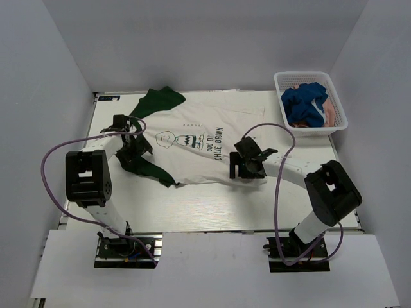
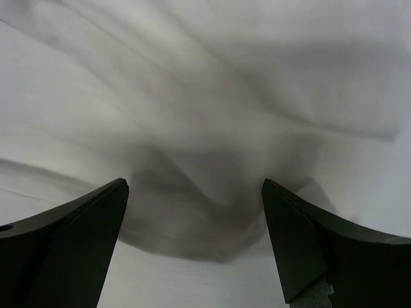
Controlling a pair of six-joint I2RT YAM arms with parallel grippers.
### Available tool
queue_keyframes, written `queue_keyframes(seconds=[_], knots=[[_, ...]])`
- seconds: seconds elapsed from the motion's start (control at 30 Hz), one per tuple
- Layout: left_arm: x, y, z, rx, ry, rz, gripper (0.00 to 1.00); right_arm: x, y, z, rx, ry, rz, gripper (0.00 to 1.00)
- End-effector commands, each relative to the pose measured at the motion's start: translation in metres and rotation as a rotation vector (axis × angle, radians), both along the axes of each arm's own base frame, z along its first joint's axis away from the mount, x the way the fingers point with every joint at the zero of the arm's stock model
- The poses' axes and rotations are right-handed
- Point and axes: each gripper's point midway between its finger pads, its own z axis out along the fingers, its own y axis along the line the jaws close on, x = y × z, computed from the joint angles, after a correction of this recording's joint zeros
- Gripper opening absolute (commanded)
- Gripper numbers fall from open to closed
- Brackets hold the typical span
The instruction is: Fold and stack the t-shirts
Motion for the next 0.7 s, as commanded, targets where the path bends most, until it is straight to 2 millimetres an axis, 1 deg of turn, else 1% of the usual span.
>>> queue_keyframes(seconds=[0.0, 0.03, 0.07, 0.1, 0.13, 0.17, 0.2, 0.27, 0.33, 0.37, 0.4, 0.43, 0.47, 0.5, 0.53, 0.57, 0.6, 0.63, 0.67], knots=[[0.000, -0.001, -0.008, 0.002, 0.011, 0.002, 1.00, -0.046, -0.038, -0.006, -0.114, 0.145, -0.057, 0.90], [0.000, -0.001, -0.008, 0.002, 0.011, 0.002, 1.00, -0.053, -0.045, 0.005, -0.098, 0.130, -0.093, 0.90], [-0.001, 0.001, -0.011, 0.010, 0.020, 0.006, 1.00, -0.058, -0.052, 0.007, -0.112, 0.133, -0.115, 0.90], [-0.005, 0.001, -0.017, 0.009, 0.038, 0.006, 1.00, -0.079, -0.066, 0.005, -0.149, 0.191, -0.142, 0.90], [-0.005, 0.001, -0.017, 0.009, 0.039, 0.006, 1.00, -0.088, -0.069, 0.013, -0.120, 0.181, -0.143, 0.90], [-0.006, 0.001, -0.021, 0.009, 0.051, 0.006, 1.00, -0.096, -0.073, 0.013, -0.123, 0.194, -0.142, 0.90], [-0.006, 0.001, -0.021, 0.009, 0.051, 0.006, 1.00, -0.119, -0.086, 0.003, -0.158, 0.261, -0.144, 0.90], [-0.003, -0.001, -0.022, 0.001, 0.051, 0.002, 1.00, -0.131, -0.083, 0.007, -0.103, 0.274, -0.124, 0.90], [-0.002, -0.001, -0.020, 0.001, 0.051, 0.002, 1.00, -0.140, -0.079, 0.005, -0.056, 0.288, -0.095, 0.90], [-0.002, -0.001, -0.018, 0.000, 0.054, 0.002, 1.00, -0.135, -0.074, 0.009, -0.033, 0.253, -0.061, 0.90], [-0.001, -0.001, -0.013, 0.001, 0.040, 0.002, 1.00, -0.128, -0.066, 0.018, 0.003, 0.223, -0.041, 0.90], [0.001, -0.001, -0.007, 0.001, 0.031, 0.002, 1.00, -0.110, -0.054, 0.029, 0.041, 0.149, -0.005, 0.90], [-0.001, -0.001, -0.002, 0.001, 0.028, 0.002, 1.00, -0.101, -0.044, 0.042, 0.075, 0.101, 0.043, 0.90], [0.002, -0.001, 0.012, 0.003, -0.012, 0.002, 1.00, -0.096, -0.037, 0.048, 0.097, 0.078, 0.071, 0.90], [0.003, -0.001, 0.020, 0.003, -0.035, 0.002, 1.00, -0.079, -0.024, 0.062, 0.131, -0.003, 0.126, 0.90], [-0.003, -0.001, 0.023, -0.001, -0.035, 0.011, 1.00, -0.072, -0.019, 0.070, 0.143, -0.041, 0.143, 0.90], [-0.006, -0.003, 0.027, -0.019, -0.041, 0.051, 1.00, -0.066, -0.017, 0.073, 0.143, -0.067, 0.151, 0.90], [-0.020, -0.004, 0.028, -0.029, -0.031, 0.073, 1.00, -0.054, -0.008, 0.084, 0.154, -0.139, 0.189, 0.90], [-0.026, -0.011, 0.029, -0.069, -0.027, 0.069, 1.00, -0.050, -0.007, 0.087, 0.133, -0.174, 0.220, 0.90]])
